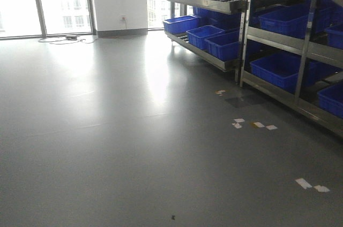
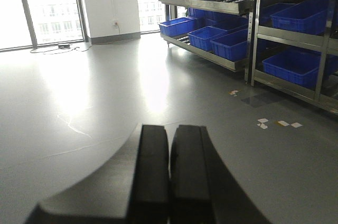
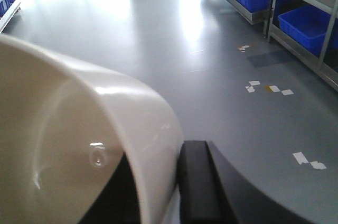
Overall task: Move white bin to right shelf second layer
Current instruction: 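Drive the base across the floor toward the window shelves, then turn and drive the base up to the roller-track shelf rack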
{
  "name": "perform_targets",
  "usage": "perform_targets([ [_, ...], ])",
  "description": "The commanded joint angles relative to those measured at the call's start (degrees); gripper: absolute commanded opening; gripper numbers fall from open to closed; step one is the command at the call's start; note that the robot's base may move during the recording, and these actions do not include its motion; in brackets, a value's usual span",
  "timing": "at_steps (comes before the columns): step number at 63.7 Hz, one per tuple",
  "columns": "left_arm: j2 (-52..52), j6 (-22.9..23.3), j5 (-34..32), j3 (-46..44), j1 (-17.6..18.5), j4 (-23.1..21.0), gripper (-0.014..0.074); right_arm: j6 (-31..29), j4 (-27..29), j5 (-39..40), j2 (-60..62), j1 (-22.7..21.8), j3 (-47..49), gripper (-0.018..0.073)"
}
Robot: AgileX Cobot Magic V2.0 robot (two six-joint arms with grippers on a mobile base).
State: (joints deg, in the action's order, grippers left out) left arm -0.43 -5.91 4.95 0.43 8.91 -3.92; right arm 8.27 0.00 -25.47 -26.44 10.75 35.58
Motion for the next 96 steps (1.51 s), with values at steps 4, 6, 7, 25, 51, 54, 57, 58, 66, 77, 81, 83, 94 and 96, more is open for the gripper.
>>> perform_targets([
  [4,-0.80,0.20,-4.95,2.11,0.21,-0.31,0.0085,-0.22,0.00,5.76,-0.20,-0.33,1.72,0.0055],
  [6,-0.80,0.20,-4.95,2.11,0.21,-0.31,0.0085,-0.22,0.00,5.76,-0.20,-0.33,1.72,0.0055],
  [7,-0.80,0.20,-4.95,2.11,0.21,-0.31,0.0085,-0.22,0.00,5.76,-0.20,-0.33,1.72,0.0055],
  [25,-0.80,0.20,-4.95,2.11,0.21,-0.31,0.0085,-0.22,0.00,5.76,-0.20,-0.33,1.72,0.0055],
  [51,-0.80,0.20,-4.95,2.11,0.21,-0.31,0.0085,-0.22,0.00,5.76,-0.20,-0.33,1.72,0.0055],
  [54,-0.80,0.20,-4.95,2.11,0.21,-0.31,0.0085,-0.22,0.00,5.76,-0.20,-0.33,1.72,0.0055],
  [57,-0.80,0.20,-4.95,2.11,0.21,-0.31,0.0085,-0.22,0.00,5.76,-0.20,-0.33,1.72,0.0055],
  [58,-0.80,0.20,-4.95,2.11,0.21,-0.31,0.0085,-0.22,0.00,5.76,-0.20,-0.33,1.72,0.0055],
  [66,-0.80,0.20,-4.95,2.11,0.21,-0.31,0.0085,-0.22,0.00,5.76,-0.20,-0.33,1.72,0.0055],
  [77,-0.80,0.20,-4.95,2.11,0.21,-0.31,0.0085,-0.22,0.00,5.76,-0.20,-0.33,1.72,0.0055],
  [81,-0.80,0.20,-4.95,2.11,0.21,-0.31,0.0085,-0.22,0.00,5.76,-0.20,-0.33,1.72,0.0055],
  [83,-0.80,0.20,-4.95,2.11,0.21,-0.31,0.0085,-0.22,0.00,5.76,-0.20,-0.33,1.72,0.0055],
  [94,-0.80,0.20,-4.95,2.11,0.21,-0.31,0.0085,-0.22,0.00,5.76,-0.20,-0.33,1.72,0.0055],
  [96,-0.80,0.20,-4.95,2.11,0.21,-0.31,0.0085,-0.22,0.00,5.76,-0.20,-0.33,1.72,0.0055],
])
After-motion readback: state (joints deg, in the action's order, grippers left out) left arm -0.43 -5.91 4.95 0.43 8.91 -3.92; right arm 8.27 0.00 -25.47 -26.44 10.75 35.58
